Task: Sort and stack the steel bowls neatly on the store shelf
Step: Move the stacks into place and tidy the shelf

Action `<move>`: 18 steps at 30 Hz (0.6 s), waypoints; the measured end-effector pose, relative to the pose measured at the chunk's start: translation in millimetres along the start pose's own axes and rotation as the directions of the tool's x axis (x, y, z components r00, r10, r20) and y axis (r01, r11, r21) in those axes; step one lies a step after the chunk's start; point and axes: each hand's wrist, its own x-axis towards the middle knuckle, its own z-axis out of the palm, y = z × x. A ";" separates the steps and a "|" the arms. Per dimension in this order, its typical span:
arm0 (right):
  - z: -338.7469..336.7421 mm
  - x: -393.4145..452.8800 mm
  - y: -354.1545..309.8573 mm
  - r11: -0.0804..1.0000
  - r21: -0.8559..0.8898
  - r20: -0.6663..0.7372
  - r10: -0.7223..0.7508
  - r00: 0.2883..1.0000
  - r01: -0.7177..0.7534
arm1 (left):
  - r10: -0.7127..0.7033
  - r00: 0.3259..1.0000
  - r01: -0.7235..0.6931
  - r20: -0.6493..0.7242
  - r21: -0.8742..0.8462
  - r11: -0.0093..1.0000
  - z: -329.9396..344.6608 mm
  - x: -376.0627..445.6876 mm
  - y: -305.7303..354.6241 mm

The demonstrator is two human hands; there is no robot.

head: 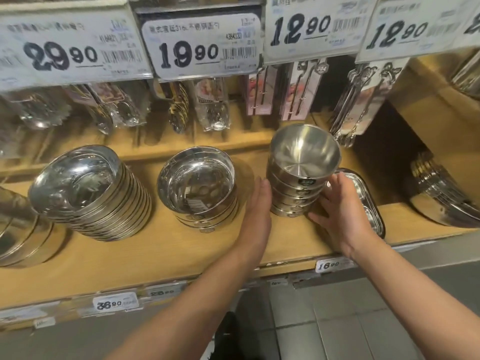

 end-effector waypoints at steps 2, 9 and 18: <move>-0.1 7.2 -3.0 1.000 0.016 0.033 0.012 0.999 -0.012 | 0.000 0.999 0.001 0.034 -0.045 0.999 2.9 5.4 7.2; 2.8 2.6 -7.2 0.999 -0.035 0.080 0.014 0.997 -0.011 | 0.049 0.987 -0.023 0.155 -0.165 0.986 -0.5 7.5 9.9; 4.5 -47.0 17.8 1.000 0.014 0.097 -0.022 0.995 0.021 | 0.050 0.985 -0.020 0.163 -0.175 0.984 -13.1 -35.9 -7.9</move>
